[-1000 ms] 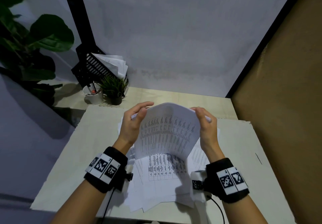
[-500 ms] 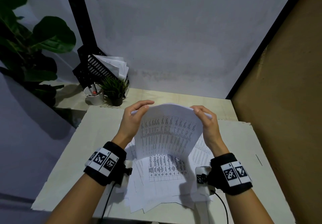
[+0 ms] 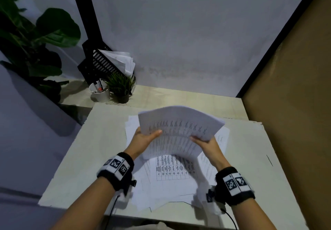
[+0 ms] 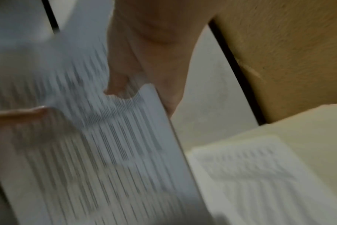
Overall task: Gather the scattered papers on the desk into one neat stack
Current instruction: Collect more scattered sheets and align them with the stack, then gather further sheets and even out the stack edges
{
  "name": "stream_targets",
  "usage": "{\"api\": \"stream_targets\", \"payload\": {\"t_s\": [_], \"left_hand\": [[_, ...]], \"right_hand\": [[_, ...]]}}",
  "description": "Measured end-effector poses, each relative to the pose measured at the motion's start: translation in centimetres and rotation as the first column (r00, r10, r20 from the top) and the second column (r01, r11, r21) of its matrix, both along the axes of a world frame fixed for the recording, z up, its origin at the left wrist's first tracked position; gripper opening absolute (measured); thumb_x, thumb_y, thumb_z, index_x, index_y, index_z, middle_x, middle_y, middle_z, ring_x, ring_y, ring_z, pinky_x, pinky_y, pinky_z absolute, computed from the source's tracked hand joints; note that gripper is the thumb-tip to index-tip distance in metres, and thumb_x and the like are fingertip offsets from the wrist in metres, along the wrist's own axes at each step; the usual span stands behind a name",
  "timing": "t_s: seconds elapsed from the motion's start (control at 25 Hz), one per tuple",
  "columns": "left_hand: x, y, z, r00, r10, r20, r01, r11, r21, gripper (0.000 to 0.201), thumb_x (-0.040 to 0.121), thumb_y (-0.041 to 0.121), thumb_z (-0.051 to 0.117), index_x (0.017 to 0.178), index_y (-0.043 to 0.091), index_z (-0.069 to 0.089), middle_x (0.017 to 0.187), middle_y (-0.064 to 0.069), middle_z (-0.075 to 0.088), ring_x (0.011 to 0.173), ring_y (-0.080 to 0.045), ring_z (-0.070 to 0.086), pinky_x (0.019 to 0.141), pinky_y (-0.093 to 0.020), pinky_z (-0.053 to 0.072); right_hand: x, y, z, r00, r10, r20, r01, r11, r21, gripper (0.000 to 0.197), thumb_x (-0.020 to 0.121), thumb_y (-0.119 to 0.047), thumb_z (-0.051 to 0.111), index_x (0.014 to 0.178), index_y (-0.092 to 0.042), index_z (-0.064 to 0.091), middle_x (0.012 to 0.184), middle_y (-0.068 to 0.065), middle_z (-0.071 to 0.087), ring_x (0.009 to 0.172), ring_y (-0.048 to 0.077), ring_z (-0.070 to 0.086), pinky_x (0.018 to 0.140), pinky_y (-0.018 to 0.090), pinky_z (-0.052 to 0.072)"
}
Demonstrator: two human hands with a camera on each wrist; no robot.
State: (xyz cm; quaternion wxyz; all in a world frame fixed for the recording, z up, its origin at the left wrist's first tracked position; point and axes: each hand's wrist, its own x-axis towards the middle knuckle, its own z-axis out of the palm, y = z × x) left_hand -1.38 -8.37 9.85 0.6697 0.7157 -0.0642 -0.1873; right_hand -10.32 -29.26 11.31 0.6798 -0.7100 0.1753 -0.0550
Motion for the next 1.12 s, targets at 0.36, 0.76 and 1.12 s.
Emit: {"api": "stream_targets", "payload": {"t_s": [0.36,0.76,1.12], "left_hand": [[1.1,2.8,-8.3,0.989,0.052,-0.139,-0.016,0.968,0.25,0.036,0.085,0.005,0.059,0.12,-0.004,0.053,0.114,-0.012,0.057,0.108,-0.025,0.054,0.072,-0.004,0.048],[2.5,4.6,-13.1,0.915,0.311,-0.257,-0.139,0.841,0.522,0.07,0.079,0.011,0.064,0.138,0.004,0.027,0.139,-0.021,0.04,0.121,-0.034,0.047,0.099,-0.043,0.045],[2.0,3.6,-13.3,0.951,0.22,-0.217,-0.132,0.924,0.36,0.044,0.082,0.022,0.064,0.121,0.005,0.051,0.12,-0.012,0.06,0.105,-0.028,0.059,0.096,-0.04,0.047]], "right_hand": [[-0.4,-2.9,-3.7,0.967,-0.17,-0.192,0.132,0.972,-0.194,0.009,0.085,-0.009,0.061,0.076,-0.01,0.06,0.07,0.003,0.059,0.068,0.023,0.054,0.056,0.029,0.041],[-4.4,-5.2,-6.1,0.885,-0.308,-0.35,0.217,0.936,-0.277,0.008,0.086,-0.006,0.058,0.092,-0.002,0.058,0.088,0.013,0.062,0.075,0.025,0.058,0.073,0.034,0.041],[-6.1,-5.0,-8.8,0.841,-0.386,-0.378,0.302,0.916,-0.263,0.011,0.086,-0.006,0.058,0.095,-0.002,0.06,0.093,0.018,0.065,0.08,0.028,0.061,0.077,0.035,0.049]]}}
